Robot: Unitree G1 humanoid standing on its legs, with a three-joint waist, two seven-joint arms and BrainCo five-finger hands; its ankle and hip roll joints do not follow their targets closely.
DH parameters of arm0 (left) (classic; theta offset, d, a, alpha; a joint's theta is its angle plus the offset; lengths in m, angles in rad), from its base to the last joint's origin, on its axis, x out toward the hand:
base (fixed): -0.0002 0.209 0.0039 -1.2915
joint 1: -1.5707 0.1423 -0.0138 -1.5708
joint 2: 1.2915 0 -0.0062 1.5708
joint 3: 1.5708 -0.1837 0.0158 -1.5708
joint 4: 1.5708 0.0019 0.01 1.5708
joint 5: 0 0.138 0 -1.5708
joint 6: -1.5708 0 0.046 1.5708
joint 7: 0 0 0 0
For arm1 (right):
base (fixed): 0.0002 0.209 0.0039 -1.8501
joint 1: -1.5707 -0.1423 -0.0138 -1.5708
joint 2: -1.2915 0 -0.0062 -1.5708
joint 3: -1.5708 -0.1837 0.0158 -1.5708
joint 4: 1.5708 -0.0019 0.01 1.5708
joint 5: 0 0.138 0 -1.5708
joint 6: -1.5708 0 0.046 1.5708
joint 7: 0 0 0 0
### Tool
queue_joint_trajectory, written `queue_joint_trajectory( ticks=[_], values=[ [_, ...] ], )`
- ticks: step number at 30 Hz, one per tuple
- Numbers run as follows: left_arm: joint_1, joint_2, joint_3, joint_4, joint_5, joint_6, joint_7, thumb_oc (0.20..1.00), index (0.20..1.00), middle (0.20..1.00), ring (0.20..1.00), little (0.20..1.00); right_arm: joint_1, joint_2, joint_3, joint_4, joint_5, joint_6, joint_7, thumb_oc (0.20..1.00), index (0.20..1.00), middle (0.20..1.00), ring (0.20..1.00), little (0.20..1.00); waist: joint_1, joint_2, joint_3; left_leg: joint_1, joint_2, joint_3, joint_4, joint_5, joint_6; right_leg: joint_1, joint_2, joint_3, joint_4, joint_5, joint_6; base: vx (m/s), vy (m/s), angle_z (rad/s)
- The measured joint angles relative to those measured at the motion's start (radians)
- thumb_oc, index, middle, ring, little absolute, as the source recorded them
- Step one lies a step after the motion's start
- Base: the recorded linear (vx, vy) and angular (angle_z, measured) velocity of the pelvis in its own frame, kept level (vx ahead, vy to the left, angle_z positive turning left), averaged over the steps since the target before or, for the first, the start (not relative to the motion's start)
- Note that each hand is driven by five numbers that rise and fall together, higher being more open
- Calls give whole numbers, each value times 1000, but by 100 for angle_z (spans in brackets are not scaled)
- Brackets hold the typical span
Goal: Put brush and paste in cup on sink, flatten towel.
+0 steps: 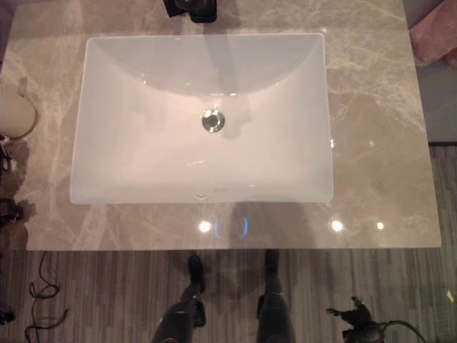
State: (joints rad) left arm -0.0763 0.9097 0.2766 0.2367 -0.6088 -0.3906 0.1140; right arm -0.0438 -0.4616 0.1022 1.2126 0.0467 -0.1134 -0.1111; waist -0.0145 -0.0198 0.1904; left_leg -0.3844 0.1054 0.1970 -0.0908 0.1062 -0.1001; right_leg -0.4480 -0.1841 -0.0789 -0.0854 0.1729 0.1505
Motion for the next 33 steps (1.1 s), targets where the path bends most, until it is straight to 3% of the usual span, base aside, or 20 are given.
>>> queue_joint_trajectory(
  ticks=[11,20,27,33],
  values=[
    [-104,35,-25,1,33,2,38,200,200,200,200,200,-7,-1,20,-12,19,-2,0,1000,1000,1000,1000,1000,-4,-4,20,-19,8,7,0,1,-4,-29,12,14,0,1,-1,17,-2,-3],
    [-358,114,-152,57,38,1,67,200,200,200,200,200,-23,1,59,-28,22,-16,-17,1000,1000,1000,1000,1000,-27,-5,38,-55,9,12,0,5,-6,-69,16,21,0,10,-6,0,0,0],
    [-346,117,-151,55,39,2,66,200,200,200,200,200,-24,2,59,-28,30,-19,-18,1000,1000,1000,1000,1000,-27,-5,38,-48,10,25,0,5,-6,-71,17,35,1,11,-6,0,-9,-5],
    [-225,103,-139,5,39,5,48,200,200,200,200,200,-36,2,58,-26,39,-19,-18,1000,1000,1000,1000,1000,-27,-4,38,-14,12,25,0,5,-7,-37,18,37,0,11,-7,-6,-9,-2]
  ],
)
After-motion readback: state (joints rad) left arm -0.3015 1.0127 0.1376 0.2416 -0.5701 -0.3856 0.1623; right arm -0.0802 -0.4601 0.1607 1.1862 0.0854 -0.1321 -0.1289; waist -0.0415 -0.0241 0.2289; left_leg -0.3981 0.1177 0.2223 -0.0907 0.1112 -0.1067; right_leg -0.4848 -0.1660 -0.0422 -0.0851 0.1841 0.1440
